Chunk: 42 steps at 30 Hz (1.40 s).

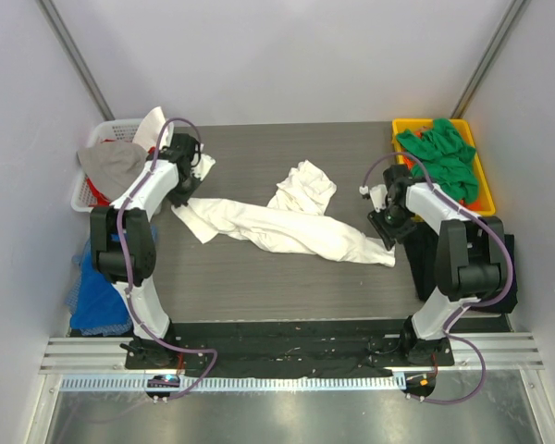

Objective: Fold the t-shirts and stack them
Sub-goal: Flatten out the tshirt

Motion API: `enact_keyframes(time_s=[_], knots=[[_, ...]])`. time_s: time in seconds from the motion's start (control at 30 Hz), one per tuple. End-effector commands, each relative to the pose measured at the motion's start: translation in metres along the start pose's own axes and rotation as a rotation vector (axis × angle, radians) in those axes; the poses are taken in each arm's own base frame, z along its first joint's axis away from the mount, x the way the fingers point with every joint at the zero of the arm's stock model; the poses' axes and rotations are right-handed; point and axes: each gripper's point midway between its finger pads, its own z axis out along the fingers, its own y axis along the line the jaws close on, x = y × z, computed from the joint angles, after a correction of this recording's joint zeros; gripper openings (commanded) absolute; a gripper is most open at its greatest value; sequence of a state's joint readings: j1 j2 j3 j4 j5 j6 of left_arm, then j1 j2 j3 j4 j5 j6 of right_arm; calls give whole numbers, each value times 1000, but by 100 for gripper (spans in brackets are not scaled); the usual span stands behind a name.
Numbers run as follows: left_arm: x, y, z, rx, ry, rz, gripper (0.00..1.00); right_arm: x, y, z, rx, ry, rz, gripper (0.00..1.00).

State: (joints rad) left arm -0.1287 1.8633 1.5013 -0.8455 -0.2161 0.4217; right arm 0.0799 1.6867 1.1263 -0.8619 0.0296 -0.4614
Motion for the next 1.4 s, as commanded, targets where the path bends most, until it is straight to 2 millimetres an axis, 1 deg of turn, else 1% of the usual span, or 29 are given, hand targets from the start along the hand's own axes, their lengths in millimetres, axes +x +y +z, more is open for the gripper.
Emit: enact_keyframes(time_s=[0.0,0.17,0.27,0.4,0.6,0.83,1.13,1.17,1.2,1.37], knots=[[-7,2,-12,14,-32,-26,0,-5,-1,8,-12,-13,-6,47],[-7,1,-12,10,-27,-22,0,-10,-6,13,-7,-15,-8,47],[-6,1,-12,9,-24,-20,0,-12,-12,14,8,-18,-8,47],[-7,1,-12,7,-21,-19,0,-16,-21,10,25,-35,1,46],[-6,1,-13,7,-15,-16,0,-18,-29,0,39,-48,4,46],[-6,-3,-8,14,-9,-13,0,-16,-32,-4,40,-56,7,46],[-6,-5,-7,17,-6,-9,0,-19,-32,2,22,-53,14,46],[-5,-5,-6,16,-4,-7,0,-18,-31,3,19,-47,17,46],[-5,-5,-7,16,-4,-7,0,-21,-24,4,-17,-65,16,46],[-6,-6,-5,22,-4,-8,0,-23,-23,9,-33,-65,22,46]])
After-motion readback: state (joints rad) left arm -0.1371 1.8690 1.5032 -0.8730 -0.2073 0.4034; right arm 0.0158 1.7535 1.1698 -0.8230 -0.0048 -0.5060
